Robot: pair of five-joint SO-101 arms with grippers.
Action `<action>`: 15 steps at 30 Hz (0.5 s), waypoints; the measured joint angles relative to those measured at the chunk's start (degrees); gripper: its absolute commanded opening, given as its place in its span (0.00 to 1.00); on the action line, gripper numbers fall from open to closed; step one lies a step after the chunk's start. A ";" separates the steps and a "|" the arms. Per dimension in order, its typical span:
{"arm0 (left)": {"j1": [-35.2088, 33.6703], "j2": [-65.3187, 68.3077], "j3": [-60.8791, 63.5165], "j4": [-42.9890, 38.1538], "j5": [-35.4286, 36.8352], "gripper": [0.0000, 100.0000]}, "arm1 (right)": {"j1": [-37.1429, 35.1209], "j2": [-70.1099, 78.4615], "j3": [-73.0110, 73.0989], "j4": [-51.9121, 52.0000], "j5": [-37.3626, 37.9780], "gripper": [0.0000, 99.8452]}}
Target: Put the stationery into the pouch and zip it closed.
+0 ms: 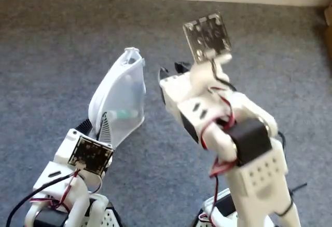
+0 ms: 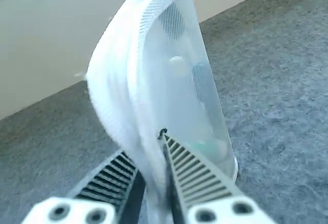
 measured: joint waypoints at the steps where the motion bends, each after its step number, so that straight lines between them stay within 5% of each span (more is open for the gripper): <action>1: 0.00 0.00 0.18 -0.88 0.00 0.01 | 0.00 -1.67 1.76 0.00 0.00 0.11; 15: -7.38 0.09 -1.32 -6.95 -2.02 0.01 | 5.27 -14.95 25.05 -3.16 0.00 0.11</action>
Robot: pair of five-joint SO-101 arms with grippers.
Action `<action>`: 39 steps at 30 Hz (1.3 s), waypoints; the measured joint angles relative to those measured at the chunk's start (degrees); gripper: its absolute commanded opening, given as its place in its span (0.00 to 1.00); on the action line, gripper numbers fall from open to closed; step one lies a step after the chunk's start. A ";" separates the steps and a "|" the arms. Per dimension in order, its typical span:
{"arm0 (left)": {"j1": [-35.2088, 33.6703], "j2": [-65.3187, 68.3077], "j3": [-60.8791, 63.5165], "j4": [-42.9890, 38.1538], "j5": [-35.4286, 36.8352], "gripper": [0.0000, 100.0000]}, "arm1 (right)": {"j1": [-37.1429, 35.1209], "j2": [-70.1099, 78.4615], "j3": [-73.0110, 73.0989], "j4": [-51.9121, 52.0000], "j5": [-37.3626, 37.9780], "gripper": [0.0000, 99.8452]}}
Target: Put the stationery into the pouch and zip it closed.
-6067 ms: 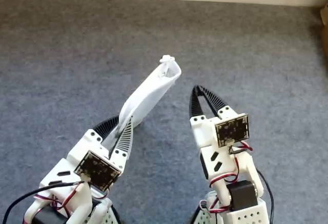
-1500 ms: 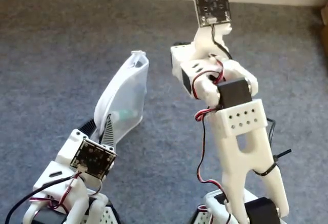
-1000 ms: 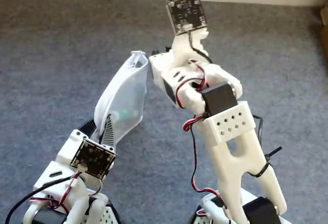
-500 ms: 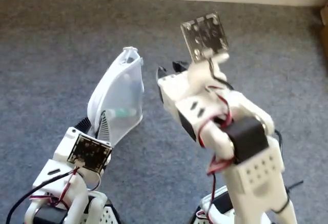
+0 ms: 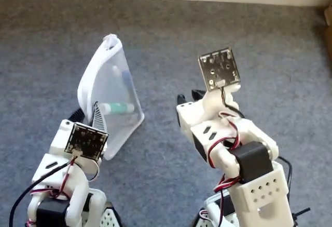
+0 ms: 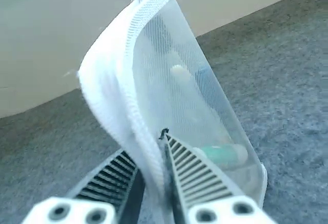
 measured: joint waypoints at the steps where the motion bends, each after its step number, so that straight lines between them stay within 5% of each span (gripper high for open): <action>1: -0.44 0.09 -0.44 0.00 -0.44 0.01 | 0.26 -0.79 2.20 -1.49 0.00 0.11; 9: -1.49 0.18 -1.32 0.09 -4.75 0.01 | 0.53 -9.41 20.84 -13.54 0.00 0.11; 14: -1.49 0.18 -1.32 0.09 -6.07 0.01 | 0.53 -15.91 28.84 -18.81 0.00 0.00; 30: -1.32 0.09 1.93 -2.46 -7.56 0.01 | 5.89 -33.49 50.90 -37.19 0.00 0.01; 39: 9.49 0.00 4.66 -2.73 -7.82 0.08 | 11.96 -45.63 59.96 -43.34 -5.89 0.01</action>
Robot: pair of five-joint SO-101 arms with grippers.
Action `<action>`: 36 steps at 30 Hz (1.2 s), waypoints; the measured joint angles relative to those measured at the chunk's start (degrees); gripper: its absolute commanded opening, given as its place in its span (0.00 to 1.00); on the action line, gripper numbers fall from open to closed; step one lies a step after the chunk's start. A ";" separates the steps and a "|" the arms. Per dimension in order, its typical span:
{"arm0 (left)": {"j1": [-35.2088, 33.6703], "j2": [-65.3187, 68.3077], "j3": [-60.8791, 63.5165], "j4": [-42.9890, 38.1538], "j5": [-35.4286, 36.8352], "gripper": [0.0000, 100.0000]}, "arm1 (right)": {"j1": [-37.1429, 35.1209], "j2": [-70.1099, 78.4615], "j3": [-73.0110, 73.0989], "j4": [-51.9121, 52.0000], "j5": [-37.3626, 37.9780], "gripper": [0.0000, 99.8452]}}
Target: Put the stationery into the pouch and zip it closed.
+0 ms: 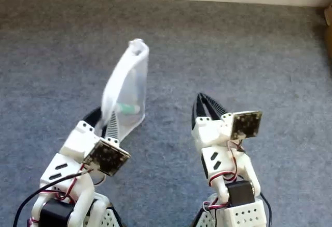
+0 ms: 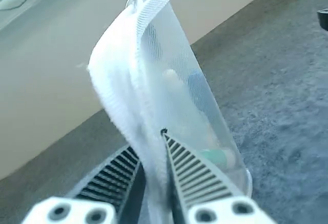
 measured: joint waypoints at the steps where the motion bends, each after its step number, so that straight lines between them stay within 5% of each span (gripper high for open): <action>1: 1.32 0.00 0.00 0.00 0.00 0.11 | 0.35 -0.88 0.26 0.00 -0.26 0.01; 13: 16.26 0.44 2.64 3.43 5.10 0.22 | 7.30 -2.11 0.35 -0.09 -0.70 0.01; 28: 17.32 0.44 -7.21 8.09 8.79 0.22 | 9.05 -2.11 0.35 -0.09 -0.88 0.01; 36: 17.49 0.35 -21.01 17.41 11.34 0.22 | 8.97 -2.11 0.35 -0.09 -0.88 0.01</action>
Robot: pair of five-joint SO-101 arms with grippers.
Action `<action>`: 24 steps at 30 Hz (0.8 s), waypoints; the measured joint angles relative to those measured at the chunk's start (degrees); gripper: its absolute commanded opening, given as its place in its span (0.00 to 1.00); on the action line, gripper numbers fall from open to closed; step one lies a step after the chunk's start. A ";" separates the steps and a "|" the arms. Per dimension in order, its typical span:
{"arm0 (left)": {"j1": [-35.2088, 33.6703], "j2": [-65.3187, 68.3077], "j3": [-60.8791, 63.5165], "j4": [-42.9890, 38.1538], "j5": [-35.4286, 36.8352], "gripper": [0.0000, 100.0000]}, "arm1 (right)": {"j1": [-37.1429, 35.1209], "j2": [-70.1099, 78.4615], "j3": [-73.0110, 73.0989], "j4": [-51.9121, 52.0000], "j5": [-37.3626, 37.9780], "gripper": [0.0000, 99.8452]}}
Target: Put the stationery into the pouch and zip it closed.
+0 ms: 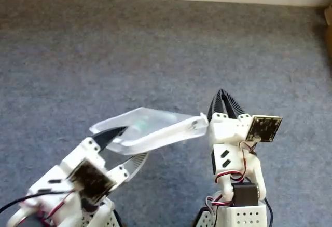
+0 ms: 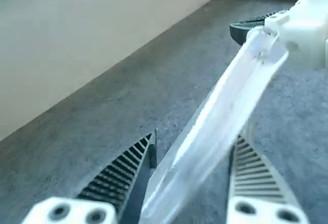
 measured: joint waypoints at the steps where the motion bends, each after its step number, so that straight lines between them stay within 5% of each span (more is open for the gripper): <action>1: 0.00 0.00 -1.85 0.88 0.53 0.22 | 0.00 0.00 0.00 0.00 0.00 0.01; 24: -0.35 -0.09 -14.68 6.07 5.10 0.17 | 0.35 0.00 0.00 0.00 0.00 0.01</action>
